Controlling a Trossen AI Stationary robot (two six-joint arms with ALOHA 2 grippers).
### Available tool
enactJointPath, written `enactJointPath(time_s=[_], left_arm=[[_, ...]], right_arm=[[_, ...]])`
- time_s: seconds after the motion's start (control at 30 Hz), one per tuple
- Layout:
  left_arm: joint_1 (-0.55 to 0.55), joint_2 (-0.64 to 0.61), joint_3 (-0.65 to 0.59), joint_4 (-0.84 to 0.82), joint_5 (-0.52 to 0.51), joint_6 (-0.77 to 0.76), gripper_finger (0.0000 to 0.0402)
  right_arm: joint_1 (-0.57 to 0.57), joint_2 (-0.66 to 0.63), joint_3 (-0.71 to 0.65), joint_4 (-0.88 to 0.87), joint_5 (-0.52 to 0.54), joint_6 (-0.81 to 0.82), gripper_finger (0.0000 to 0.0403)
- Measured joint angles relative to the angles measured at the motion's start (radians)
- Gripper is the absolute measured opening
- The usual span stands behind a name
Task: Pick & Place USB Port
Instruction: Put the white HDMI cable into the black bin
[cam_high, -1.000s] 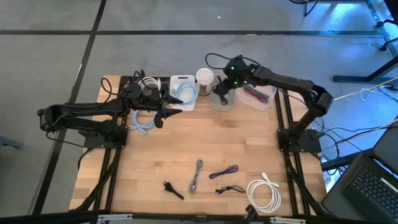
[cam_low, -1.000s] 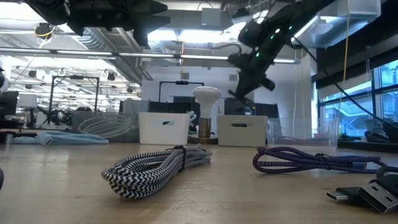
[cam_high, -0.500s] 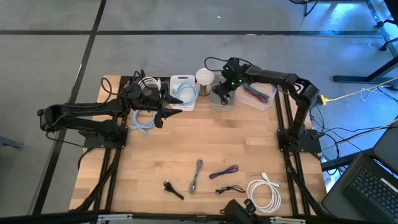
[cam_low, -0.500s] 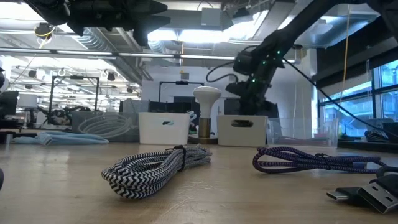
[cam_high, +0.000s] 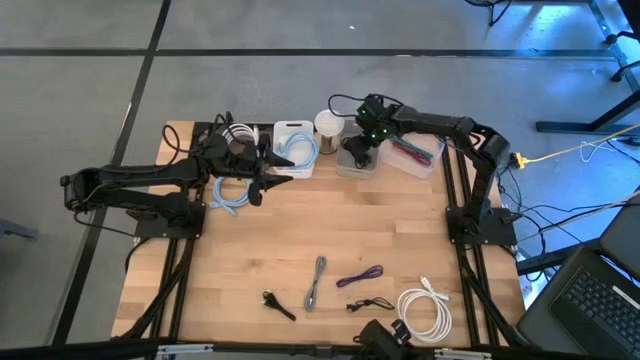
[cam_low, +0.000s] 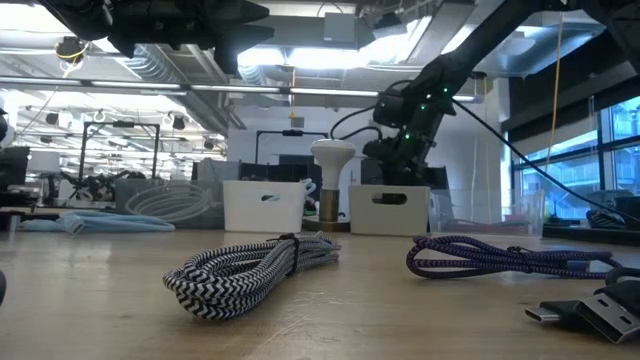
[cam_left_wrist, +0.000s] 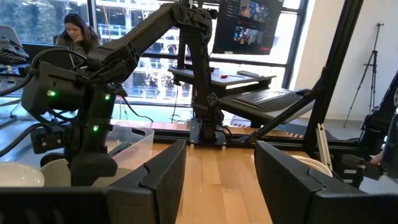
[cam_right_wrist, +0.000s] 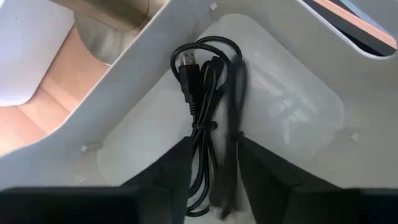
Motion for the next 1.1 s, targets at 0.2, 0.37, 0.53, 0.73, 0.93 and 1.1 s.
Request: enactJointPath(time_s=[0.2, 0.37, 0.53, 0.73, 0.93, 1.1], left_arm=[[0.000, 0.000, 0.000, 0.000, 0.000, 0.000, 0.0182], [0.000, 0.000, 0.000, 0.000, 0.000, 0.000, 0.0182], [0.000, 0.000, 0.000, 0.000, 0.000, 0.000, 0.0182], [0.000, 0.000, 0.000, 0.000, 0.000, 0.000, 0.0182], [0.000, 0.000, 0.000, 0.000, 0.000, 0.000, 0.0182], [0.000, 0.000, 0.000, 0.000, 0.000, 0.000, 0.0182]], right_arm=[[0.000, -0.053, 0.000, -0.027, 0.009, -0.026, 0.0163], [0.040, -0.204, 0.000, -0.155, 0.012, -0.068, 0.0159], [0.153, -0.373, -0.005, -0.391, -0.030, -0.098, 0.0152], [0.378, -0.568, -0.105, -0.546, -0.035, 0.101, 0.0151], [0.721, -0.752, -0.288, -0.503, -0.053, 0.485, 0.0151], [1.030, -0.834, -0.413, -0.361, -0.045, 0.850, 0.0151]])
